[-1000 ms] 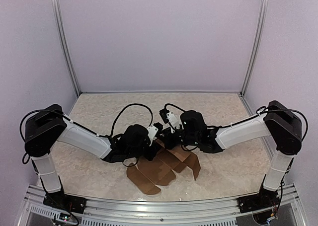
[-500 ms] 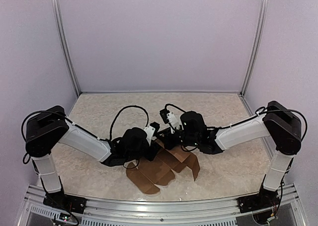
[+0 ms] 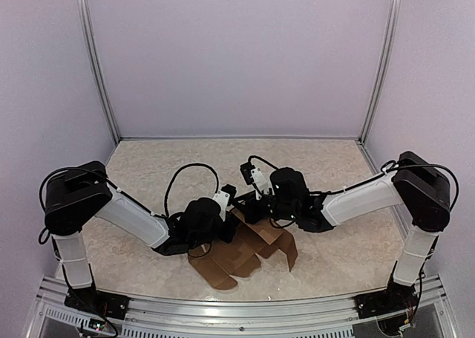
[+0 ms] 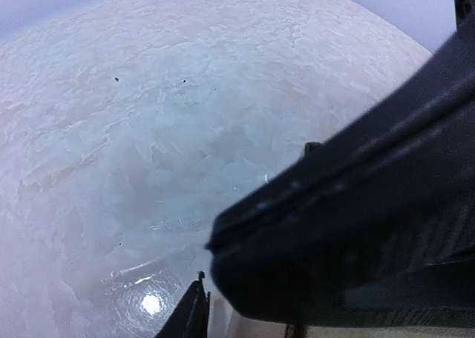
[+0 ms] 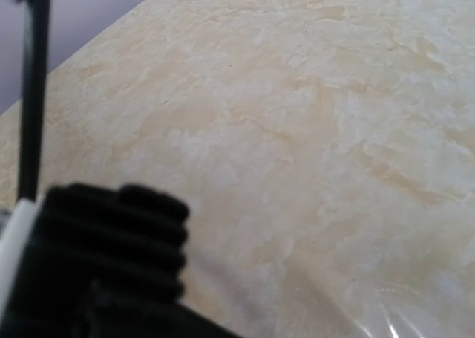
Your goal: Fold the paper box
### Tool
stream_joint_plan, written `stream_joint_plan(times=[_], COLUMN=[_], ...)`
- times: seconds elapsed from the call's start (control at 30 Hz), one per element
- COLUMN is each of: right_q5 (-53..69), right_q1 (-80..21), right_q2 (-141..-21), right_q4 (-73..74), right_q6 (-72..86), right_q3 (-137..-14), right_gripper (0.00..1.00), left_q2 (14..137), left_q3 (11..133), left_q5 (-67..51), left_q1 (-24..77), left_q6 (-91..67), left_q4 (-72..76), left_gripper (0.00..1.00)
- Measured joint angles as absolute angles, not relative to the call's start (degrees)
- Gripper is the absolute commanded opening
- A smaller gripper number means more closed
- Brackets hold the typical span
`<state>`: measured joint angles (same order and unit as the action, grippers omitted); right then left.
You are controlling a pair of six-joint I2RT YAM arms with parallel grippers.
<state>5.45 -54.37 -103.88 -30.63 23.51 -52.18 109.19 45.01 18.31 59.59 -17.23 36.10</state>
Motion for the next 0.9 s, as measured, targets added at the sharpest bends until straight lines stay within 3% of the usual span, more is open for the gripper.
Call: stream_joint_plan(times=[0.07, 0.2, 0.53, 0.6, 0.7, 0.9], right_q5=[5.4, 5.0, 1.7, 1.3, 1.0, 0.6], right_q1=[-54.4, -54.4, -55.4, -55.5, -55.7, -55.8], right_q2=[-103.9, -103.9, -103.9, -103.9, -103.9, -103.0], right_q4=[-31.0, -31.5, -31.6, -31.5, -31.4, -29.3], right_q6=[23.9, 24.7, 25.8, 26.2, 26.5, 26.7], right_q3=[-52.0, -51.8, -51.7, -51.7, -51.7, -51.8], right_gripper=[0.0, 0.0, 0.0, 0.0, 0.0, 0.0], left_q2=[109.6, 109.8, 110.0, 110.0, 110.0, 110.0], left_q3=[45.0, 45.0, 44.5, 44.5, 44.5, 44.5], left_q5=[18.9, 19.5, 20.6, 20.6, 20.4, 20.4], left_q1=[59.7, 60.0, 60.1, 60.2, 60.3, 61.1], left_q6=[-17.7, -18.0, -18.3, -18.3, -18.7, -17.3], left_q4=[36.9, 37.7, 38.2, 38.2, 38.3, 38.3], left_gripper=[0.2, 0.29, 0.32, 0.23, 0.0, 0.0])
